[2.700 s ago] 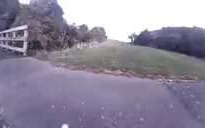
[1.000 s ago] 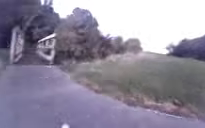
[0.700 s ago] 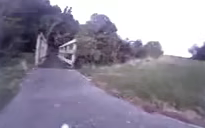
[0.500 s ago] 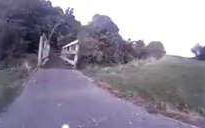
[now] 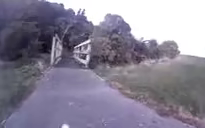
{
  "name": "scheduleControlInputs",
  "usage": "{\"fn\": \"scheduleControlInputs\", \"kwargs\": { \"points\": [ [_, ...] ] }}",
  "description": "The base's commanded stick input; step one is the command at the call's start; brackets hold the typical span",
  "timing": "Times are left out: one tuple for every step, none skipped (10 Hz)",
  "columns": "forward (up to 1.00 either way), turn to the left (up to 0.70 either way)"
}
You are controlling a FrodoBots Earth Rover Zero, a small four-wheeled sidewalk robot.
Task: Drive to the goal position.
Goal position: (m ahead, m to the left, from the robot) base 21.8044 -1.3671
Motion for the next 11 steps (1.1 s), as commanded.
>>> {"fn": "scheduleControlInputs", "kwargs": {
  "points": [
    [0.00,0.00],
    [0.00,0.00],
    [0.00,0.00],
    [0.00,0.00],
    [0.00,0.00],
    [0.00,0.00],
    [0.02,0.00],
    [0.04,0.00],
    [0.70,0.00],
    [0.70,0.00],
    [0.70,0.00]
  ]
}}
